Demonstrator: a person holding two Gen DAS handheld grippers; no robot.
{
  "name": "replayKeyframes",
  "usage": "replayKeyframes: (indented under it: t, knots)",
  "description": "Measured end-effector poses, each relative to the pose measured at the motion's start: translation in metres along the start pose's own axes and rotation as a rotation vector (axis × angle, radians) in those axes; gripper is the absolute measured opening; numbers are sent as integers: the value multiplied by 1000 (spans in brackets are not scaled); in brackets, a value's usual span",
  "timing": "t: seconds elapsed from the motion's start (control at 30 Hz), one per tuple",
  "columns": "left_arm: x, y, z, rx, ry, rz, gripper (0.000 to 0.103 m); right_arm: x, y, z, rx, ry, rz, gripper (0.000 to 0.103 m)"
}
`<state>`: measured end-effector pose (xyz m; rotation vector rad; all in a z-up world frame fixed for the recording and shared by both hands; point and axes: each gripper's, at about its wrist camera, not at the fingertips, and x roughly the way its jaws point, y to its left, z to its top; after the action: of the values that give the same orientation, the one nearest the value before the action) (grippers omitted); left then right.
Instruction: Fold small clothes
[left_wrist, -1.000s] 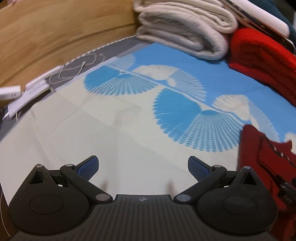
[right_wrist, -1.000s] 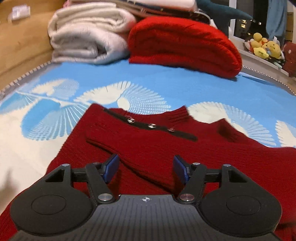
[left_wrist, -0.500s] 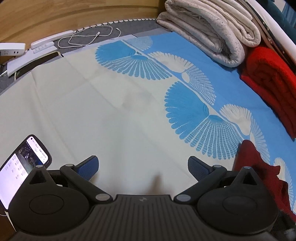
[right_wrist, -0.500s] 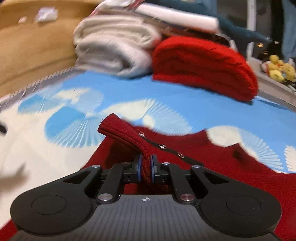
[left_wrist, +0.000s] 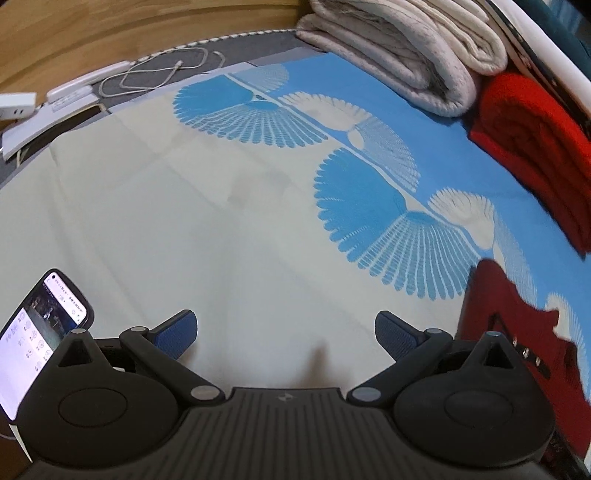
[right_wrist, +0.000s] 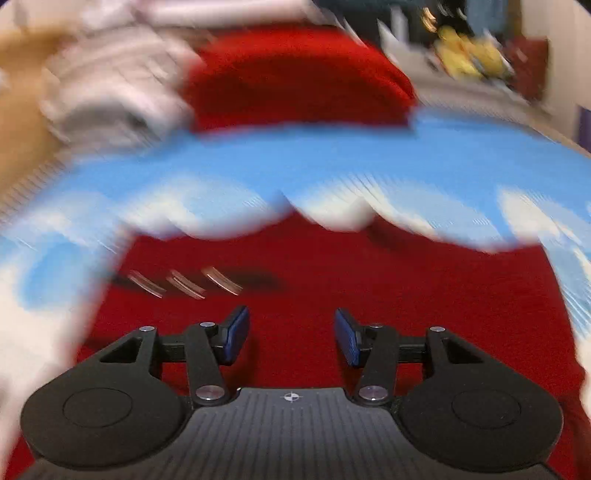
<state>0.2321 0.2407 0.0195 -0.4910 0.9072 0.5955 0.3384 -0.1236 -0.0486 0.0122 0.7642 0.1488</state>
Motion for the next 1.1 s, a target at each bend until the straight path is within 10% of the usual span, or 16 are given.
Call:
replayKeyframes:
  t: [0.23,0.33,0.5,0.8,1.1]
  knots:
    - [2,-8,-6,49,-3,5,103,-49,-59,10,182,-131,-124,61]
    - [4,-11,-8,57,4,6,103,-30,-98,-3,143,16,-295,61]
    - [3,-18,-11,81,-6,11,103,-72,-113,-9,212,-31,-246,65]
    - [0,-29,-24,154,8,-15,103,-167,-149,-80,298,150,-202,89]
    - [-14,-53,-71,389,-16,-2,103,-182,-205,-132,316,310,-170,89]
